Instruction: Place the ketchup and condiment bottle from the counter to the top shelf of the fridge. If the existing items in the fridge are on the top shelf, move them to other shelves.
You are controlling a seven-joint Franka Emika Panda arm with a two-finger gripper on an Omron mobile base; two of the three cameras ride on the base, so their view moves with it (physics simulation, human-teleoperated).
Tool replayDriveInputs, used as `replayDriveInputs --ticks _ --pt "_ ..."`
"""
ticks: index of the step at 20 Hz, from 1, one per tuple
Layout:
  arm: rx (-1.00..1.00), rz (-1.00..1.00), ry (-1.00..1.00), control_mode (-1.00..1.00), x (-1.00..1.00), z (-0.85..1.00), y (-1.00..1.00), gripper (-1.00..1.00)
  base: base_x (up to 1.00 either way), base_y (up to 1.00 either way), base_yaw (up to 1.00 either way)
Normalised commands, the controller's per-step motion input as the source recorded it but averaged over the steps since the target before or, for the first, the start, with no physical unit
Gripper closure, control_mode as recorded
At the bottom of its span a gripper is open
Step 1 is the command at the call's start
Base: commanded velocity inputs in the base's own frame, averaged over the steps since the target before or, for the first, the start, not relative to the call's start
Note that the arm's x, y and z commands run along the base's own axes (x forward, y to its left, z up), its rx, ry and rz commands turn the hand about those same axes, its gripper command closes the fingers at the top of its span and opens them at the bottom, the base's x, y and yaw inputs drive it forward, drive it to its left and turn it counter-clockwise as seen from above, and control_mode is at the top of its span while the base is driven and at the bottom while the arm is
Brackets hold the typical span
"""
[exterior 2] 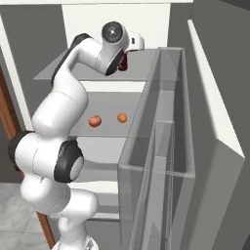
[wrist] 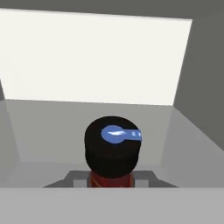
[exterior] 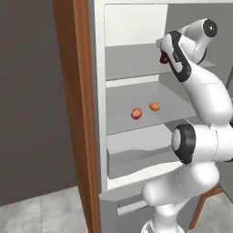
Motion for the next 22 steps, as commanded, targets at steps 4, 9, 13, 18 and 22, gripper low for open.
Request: replayDriveInputs --ticks 4,9,13,18,22 --pt "-0.01 0.00 0.07 -1.00 0.60 -0.19 -0.17 1.00 0.00 0.00 0.00" --pt "-0.01 0.00 0.07 -1.00 0.39 -0.27 -0.07 1.00 0.00 0.00 0.00" --pt "-0.01 0.00 0.02 -1.00 0.08 -0.23 -0.01 1.00 0.00 0.00 0.00" --pt "0.00 0.00 0.00 -1.00 0.01 -0.07 0.00 -1.00 0.00 0.00 0.00" --pt "0.00 0.00 0.00 -1.00 0.00 0.00 0.00 -1.00 0.00 0.00 0.00"
